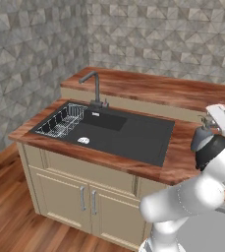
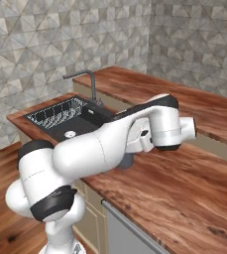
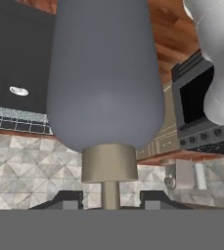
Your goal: Restock the sink supplies by placing the sponge and soap dispenser on the counter and next to the sink. Make sure the soap dispenser is upright.
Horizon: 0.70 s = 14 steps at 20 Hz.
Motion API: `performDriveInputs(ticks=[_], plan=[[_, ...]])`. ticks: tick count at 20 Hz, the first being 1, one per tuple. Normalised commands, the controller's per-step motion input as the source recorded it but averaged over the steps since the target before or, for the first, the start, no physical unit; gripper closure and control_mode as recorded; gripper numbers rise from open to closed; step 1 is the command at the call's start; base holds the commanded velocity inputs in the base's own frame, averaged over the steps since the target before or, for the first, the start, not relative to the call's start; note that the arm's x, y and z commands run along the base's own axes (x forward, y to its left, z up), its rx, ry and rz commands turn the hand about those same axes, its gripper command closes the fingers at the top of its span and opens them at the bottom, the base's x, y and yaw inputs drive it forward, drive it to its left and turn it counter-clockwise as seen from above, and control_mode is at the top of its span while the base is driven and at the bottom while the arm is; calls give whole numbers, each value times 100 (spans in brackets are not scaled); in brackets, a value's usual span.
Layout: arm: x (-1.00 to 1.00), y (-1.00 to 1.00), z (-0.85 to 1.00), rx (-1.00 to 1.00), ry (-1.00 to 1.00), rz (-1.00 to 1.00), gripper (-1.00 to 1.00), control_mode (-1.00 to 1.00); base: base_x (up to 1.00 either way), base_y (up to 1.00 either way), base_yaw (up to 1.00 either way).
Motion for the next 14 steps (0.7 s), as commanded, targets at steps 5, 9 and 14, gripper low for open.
performDriveInputs(ticks=[5, 9, 14], plan=[[34, 0, -10, 0, -16, 0, 100, -100, 0, 0, 0], [41, 0, -10, 0, -3, 0, 100, -100, 0, 0, 0], [34, -2, -29, 0, 2, 0, 100, -100, 0, 0, 0]])
